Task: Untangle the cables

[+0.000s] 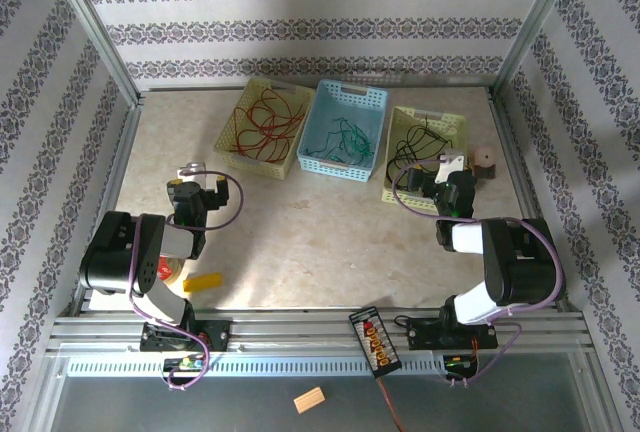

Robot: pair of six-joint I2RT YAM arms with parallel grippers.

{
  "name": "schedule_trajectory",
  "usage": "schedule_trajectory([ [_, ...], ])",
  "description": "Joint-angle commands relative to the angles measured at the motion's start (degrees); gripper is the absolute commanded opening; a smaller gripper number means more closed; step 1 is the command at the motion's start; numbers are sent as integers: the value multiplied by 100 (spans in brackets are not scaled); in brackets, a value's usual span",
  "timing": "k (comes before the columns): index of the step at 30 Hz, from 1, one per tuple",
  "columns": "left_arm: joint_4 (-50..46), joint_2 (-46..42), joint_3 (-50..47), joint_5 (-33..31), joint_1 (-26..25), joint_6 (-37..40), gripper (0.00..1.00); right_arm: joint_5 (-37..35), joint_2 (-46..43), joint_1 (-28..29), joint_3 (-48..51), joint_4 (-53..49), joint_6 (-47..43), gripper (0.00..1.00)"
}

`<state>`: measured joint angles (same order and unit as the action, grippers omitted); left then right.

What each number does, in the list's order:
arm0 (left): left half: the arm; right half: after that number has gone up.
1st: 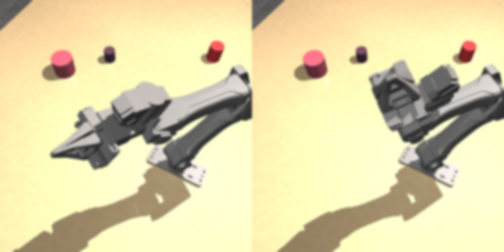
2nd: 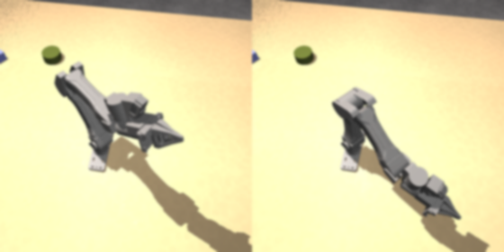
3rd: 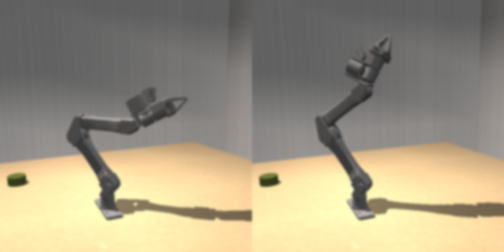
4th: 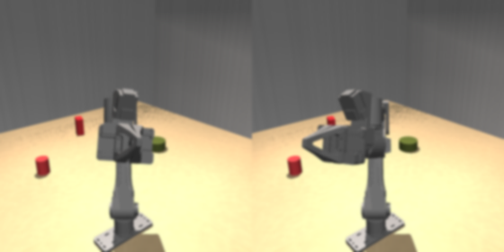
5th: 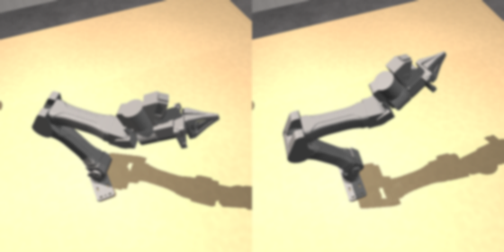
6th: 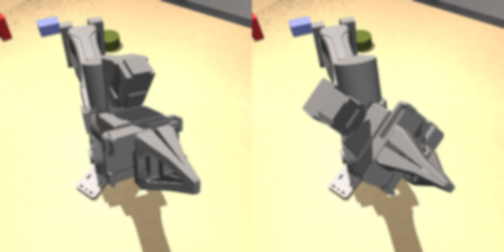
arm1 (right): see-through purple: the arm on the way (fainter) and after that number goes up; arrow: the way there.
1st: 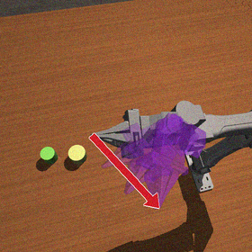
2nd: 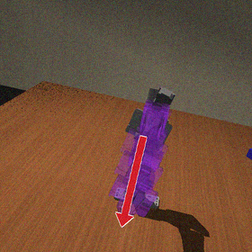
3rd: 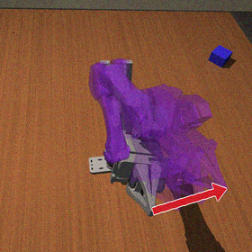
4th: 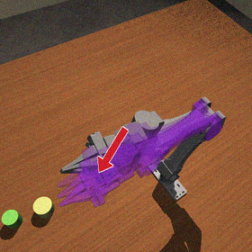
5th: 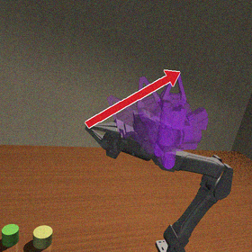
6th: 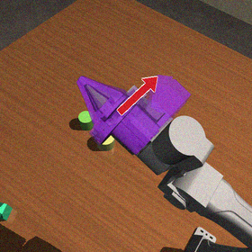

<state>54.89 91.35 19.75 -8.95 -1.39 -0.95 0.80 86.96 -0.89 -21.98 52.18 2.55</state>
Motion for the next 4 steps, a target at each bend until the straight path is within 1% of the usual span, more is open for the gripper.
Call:
schedule_trajectory([
  [1,364,29,56,100,69,-112,99,201,74,-8,26,178,-19,99],
  [4,317,15,71,104,69,-118,99,308,69,-23,36,202,-36,99],
])
